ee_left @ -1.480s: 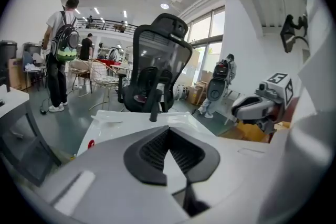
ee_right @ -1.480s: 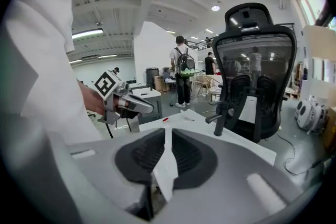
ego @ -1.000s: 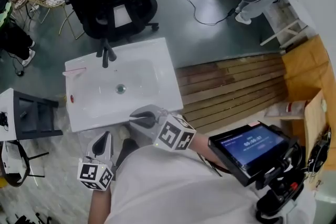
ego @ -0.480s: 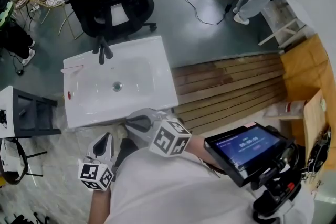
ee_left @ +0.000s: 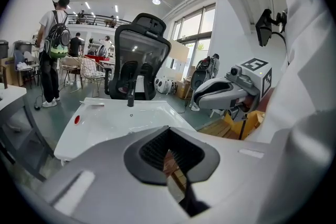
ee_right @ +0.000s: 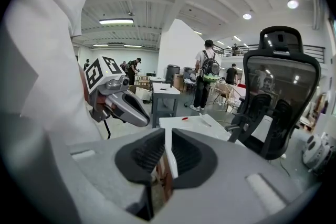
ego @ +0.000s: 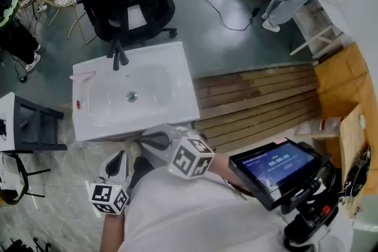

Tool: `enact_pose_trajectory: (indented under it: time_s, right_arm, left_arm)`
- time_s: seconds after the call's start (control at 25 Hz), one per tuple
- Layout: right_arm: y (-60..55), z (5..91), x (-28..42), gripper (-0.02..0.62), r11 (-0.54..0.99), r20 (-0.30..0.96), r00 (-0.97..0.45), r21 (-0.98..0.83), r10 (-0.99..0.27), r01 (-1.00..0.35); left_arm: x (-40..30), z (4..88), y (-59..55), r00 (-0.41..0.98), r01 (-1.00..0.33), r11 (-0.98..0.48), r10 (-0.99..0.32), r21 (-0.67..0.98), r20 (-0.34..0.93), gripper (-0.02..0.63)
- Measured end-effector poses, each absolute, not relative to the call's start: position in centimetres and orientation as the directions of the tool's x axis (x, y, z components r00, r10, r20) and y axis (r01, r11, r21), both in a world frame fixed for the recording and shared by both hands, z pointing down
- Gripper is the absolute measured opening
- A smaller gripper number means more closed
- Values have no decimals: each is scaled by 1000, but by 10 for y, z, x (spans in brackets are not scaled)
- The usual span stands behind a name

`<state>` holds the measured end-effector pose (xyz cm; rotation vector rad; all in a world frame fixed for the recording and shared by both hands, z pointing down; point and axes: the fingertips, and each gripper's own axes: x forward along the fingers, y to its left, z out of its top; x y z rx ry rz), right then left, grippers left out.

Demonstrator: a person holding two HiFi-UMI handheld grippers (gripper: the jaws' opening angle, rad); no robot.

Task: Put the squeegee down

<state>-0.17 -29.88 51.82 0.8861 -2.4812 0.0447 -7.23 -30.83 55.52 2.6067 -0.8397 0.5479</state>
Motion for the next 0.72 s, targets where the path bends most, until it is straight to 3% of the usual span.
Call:
enact_pose_trajectory:
  time_s: [0.72]
  right_arm:
    - [-297,521,-2,40,792,488,-650,162,-582,-588]
  left_arm:
    - [-75,567,-307,739,-616,-758,-463,215,489,8]
